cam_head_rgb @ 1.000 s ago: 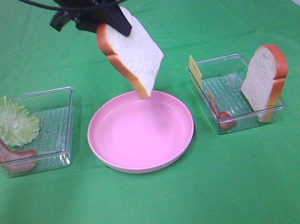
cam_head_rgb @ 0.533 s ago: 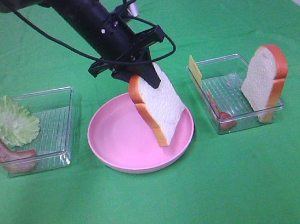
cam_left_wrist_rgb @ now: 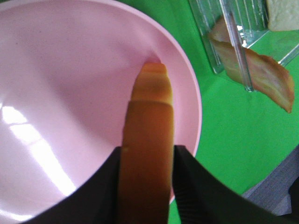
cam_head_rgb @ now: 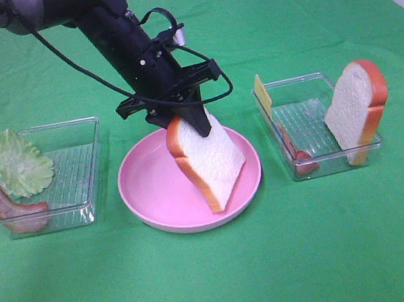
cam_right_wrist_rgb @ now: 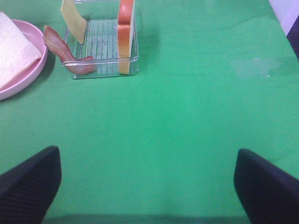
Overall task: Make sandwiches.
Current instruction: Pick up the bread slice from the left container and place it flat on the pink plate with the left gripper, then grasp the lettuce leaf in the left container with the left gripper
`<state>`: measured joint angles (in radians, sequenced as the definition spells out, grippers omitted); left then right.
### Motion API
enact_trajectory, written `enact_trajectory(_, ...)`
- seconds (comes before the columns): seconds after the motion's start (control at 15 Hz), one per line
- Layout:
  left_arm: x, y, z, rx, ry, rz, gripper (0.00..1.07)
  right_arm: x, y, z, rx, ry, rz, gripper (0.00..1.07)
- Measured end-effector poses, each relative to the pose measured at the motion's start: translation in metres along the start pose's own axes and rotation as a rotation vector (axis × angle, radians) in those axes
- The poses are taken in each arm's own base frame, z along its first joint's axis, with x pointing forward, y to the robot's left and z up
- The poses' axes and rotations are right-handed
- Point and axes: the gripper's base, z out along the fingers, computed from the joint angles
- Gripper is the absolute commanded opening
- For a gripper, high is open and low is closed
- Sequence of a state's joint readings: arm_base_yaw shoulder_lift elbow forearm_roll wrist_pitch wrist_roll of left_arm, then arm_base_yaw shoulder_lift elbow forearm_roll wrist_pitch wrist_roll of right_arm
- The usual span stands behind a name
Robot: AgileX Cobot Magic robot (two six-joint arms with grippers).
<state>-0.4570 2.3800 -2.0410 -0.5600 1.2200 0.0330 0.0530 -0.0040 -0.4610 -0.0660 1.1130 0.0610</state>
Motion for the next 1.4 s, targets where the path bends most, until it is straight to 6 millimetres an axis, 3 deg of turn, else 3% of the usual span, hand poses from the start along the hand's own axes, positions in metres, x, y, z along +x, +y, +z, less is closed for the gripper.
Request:
enact_trajectory(0.07,0.000,0.000,0.000,-0.005,0.000,-0.003,0.65,0.000,0.000,0.000,0.000,0.000,0.000,0.97)
enact_trajectory(0.13,0.000,0.002,0.000,-0.029,-0.001,-0.009,0.90,0.000,0.000,0.000,0.000,0.000,0.000,0.97)
enact_trajectory(0.27,-0.003,0.005,-0.004,-0.080,-0.016,0.007,1.02,0.000,0.000,0.000,0.000,0.000,0.000,0.97)
enact_trajectory(0.6,-0.012,-0.001,-0.048,-0.270,-0.150,0.042,1.02,0.000,0.000,0.000,0.000,0.000,0.000,0.97)
enact_trajectory(0.67,-0.008,-0.009,-0.079,-0.352,-0.217,0.081,1.02,0.000,0.000,0.000,0.000,0.000,0.000,0.97)
enact_trajectory(0.8,-0.004,-0.016,-0.100,-0.395,-0.265,0.099,1.02,0.000,0.000,0.000,0.000,0.000,0.000,0.97)
enact_trajectory(1.0,0.006,-0.019,-0.156,-0.429,-0.380,0.096,1.02,0.000,0.000,0.000,0.000,0.000,0.000,0.97)
enact_trajectory(1.2,0.021,0.004,-0.210,-0.451,-0.472,0.021,1.02,0.000,0.000,0.000,0.000,0.000,0.000,0.97)
enact_trajectory(1.4,0.047,0.037,-0.236,-0.486,-0.462,-0.075,1.02,0.000,0.000,0.000,0.000,0.000,0.000,0.97)
